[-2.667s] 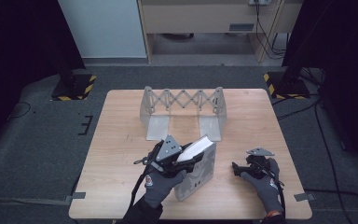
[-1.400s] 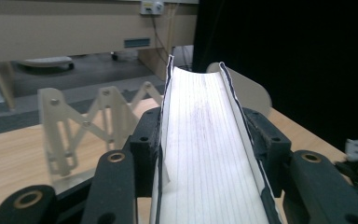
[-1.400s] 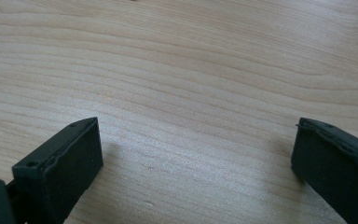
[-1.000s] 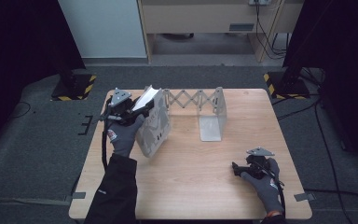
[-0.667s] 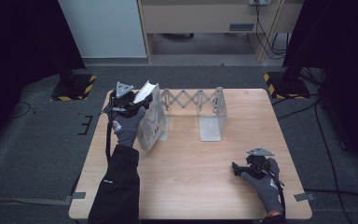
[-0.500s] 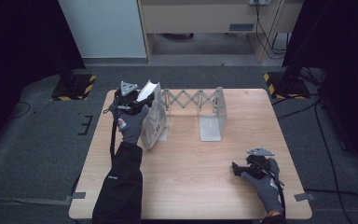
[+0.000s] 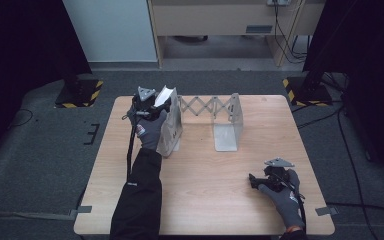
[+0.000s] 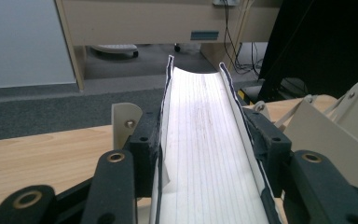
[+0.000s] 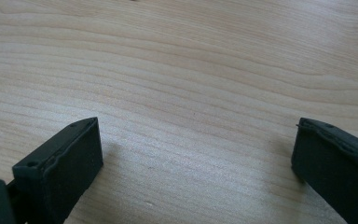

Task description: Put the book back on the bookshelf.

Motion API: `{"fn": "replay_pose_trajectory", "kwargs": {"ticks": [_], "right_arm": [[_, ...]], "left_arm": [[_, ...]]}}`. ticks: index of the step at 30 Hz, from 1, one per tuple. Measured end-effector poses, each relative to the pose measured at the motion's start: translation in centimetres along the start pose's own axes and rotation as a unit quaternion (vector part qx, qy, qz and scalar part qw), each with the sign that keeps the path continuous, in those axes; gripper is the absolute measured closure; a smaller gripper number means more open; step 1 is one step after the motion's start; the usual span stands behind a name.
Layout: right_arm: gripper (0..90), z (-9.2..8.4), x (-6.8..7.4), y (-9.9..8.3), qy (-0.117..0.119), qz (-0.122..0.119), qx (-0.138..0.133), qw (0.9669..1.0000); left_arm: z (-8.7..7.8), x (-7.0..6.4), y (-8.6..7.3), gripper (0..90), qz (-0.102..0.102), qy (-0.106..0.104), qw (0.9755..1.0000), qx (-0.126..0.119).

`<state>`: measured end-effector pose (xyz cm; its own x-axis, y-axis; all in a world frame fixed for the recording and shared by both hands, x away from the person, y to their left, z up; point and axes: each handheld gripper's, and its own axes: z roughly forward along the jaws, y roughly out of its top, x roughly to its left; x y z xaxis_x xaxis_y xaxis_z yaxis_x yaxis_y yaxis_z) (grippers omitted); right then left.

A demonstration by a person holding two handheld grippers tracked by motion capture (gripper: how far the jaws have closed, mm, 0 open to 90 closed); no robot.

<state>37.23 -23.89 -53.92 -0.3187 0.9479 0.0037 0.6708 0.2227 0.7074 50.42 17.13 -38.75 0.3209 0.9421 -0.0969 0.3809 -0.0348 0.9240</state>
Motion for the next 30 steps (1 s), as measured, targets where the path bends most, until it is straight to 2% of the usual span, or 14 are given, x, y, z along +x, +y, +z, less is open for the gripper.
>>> {"fn": "replay_pose_trajectory", "kwargs": {"ticks": [9, 12, 13, 16, 17, 18, 19, 22, 23, 24, 25, 30], "right_arm": [[2.0, 0.0, 0.0, 0.0, 0.000, 0.000, 0.000, 1.0000], [2.1, 0.0, 0.0, 0.0, 0.000, 0.000, 0.000, 1.0000], [2.1, 0.0, 0.0, 0.0, 0.000, 0.000, 0.000, 1.0000], [2.1, 0.0, 0.0, 0.0, 0.000, -0.001, 0.000, 1.0000], [2.1, 0.0, 0.0, 0.0, 0.000, 0.000, 0.000, 1.0000], [2.1, 0.0, 0.0, 0.0, 0.000, 0.000, 0.000, 1.0000], [2.1, 0.0, 0.0, 0.0, -0.001, 0.000, 0.000, 1.0000], [2.1, 0.0, 0.0, 0.0, -0.001, -0.001, 0.000, 1.0000], [2.1, 0.0, 0.0, 0.0, 0.000, 0.000, 0.000, 1.0000], [2.1, 0.0, 0.0, 0.0, 0.000, 0.000, 0.000, 1.0000], [2.1, 0.0, 0.0, 0.0, 0.000, 0.000, 0.000, 1.0000], [2.1, 0.0, 0.0, 0.0, -0.001, 0.000, 0.000, 1.0000]], "left_arm": [[-0.2, -0.6, -0.8, 49.4, 0.017, -0.016, 0.9995, -0.020], [-0.5, -0.7, -1.3, 41.1, 0.023, -0.034, 0.9984, -0.039], [-0.9, -0.8, -1.4, 38.7, 0.032, -0.040, 0.9980, -0.038], [-1.5, -0.8, -1.7, 36.3, 0.037, -0.045, 0.9978, -0.031], [-2.1, -0.6, -2.1, 36.2, 0.027, -0.052, 0.9979, -0.028], [-2.1, -0.6, -2.1, 37.0, 0.027, -0.052, 0.9979, -0.028], [-3.0, -0.3, -3.0, 36.9, 0.032, -0.053, 0.9980, -0.017], [-3.7, 0.0, -3.7, 37.9, 0.028, -0.059, 0.9977, -0.017], [-4.7, 0.4, -4.6, 39.1, 0.018, -0.073, 0.9969, -0.020], [-4.7, 0.4, -4.6, 40.0, 0.018, -0.073, 0.9969, -0.020], [-5.3, 0.7, -5.3, 40.6, 0.013, -0.077, 0.9969, -0.013], [-5.9, 0.8, -6.6, 45.2, 0.025, -0.073, 0.9970, 0.002]]}}
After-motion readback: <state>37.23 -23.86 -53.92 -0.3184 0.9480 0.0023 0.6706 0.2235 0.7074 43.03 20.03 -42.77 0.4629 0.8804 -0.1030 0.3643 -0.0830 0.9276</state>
